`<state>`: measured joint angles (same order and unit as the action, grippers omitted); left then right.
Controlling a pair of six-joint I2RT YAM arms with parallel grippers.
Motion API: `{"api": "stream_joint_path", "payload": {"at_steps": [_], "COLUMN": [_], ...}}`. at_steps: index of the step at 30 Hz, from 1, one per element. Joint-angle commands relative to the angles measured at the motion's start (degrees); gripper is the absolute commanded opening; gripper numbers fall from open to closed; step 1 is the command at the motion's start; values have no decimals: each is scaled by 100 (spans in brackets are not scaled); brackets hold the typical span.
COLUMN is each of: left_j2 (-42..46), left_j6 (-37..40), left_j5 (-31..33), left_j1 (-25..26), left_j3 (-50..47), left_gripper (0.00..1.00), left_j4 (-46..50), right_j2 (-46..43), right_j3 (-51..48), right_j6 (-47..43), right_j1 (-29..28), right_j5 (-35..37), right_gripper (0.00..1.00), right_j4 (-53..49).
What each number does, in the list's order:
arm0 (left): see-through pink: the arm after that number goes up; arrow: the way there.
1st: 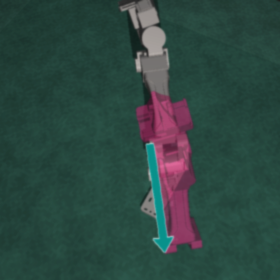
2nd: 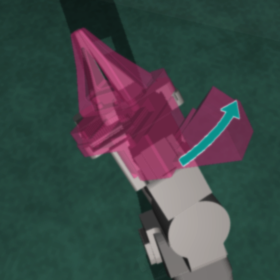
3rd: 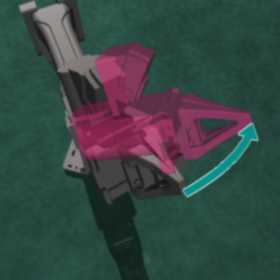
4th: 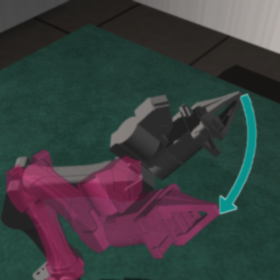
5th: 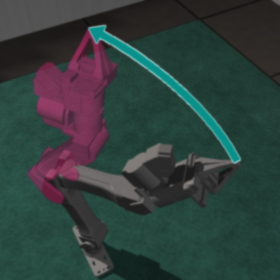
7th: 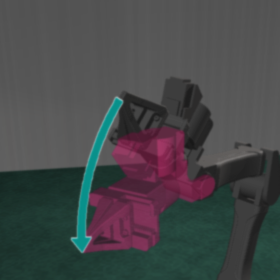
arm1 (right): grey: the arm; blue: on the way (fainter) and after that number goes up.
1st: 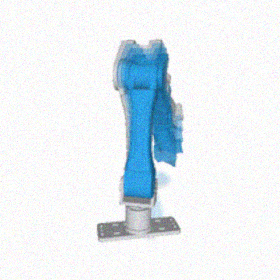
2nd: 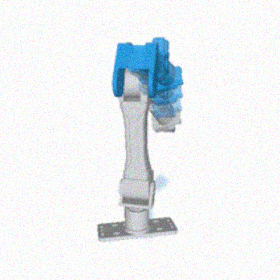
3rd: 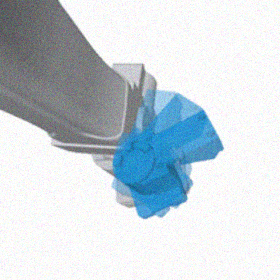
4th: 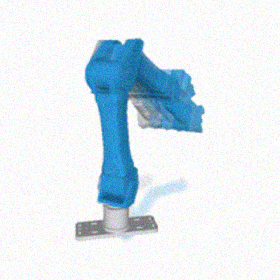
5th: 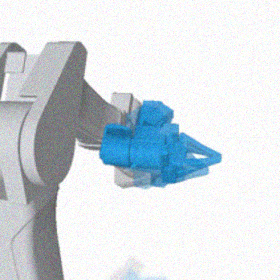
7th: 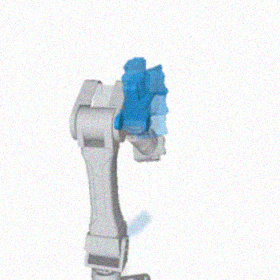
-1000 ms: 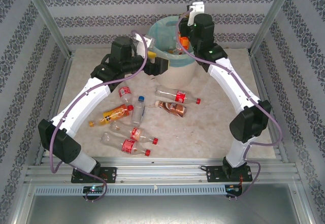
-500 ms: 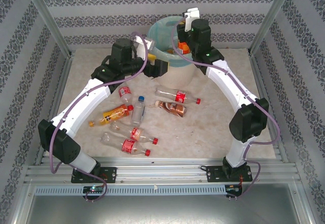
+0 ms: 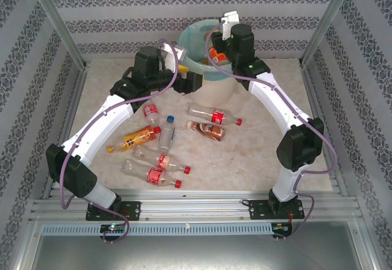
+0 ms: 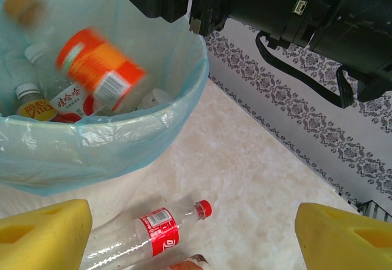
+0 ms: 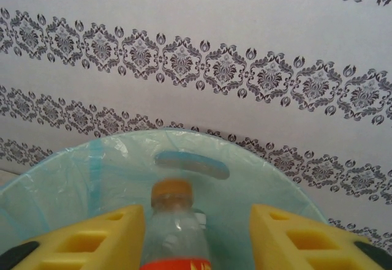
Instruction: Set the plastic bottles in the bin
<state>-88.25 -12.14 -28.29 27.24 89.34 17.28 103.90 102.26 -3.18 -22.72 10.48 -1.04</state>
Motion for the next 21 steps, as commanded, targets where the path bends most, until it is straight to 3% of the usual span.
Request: {"api": "stream_joint_path", "payload": {"at_steps": [1,10,21], "left_j2": [132,169,316], "left_j6": [11,61,188], "left_j5": [0,111,585], "left_j1": [-57,-60,-105], "left_j3": [-70,-125,-198], "left_gripper": [87,87,87], "left_j4": [-92,-81,-7], "right_j2": [59,120,607], "right_j3": [150,200,915], "right_j6": [-20,156,658], "right_j1": [6,30,18], "right_j5": [-132,-336,-871], "right_gripper": [42,43,45], "right_j4": [55,-35,-1026]}}
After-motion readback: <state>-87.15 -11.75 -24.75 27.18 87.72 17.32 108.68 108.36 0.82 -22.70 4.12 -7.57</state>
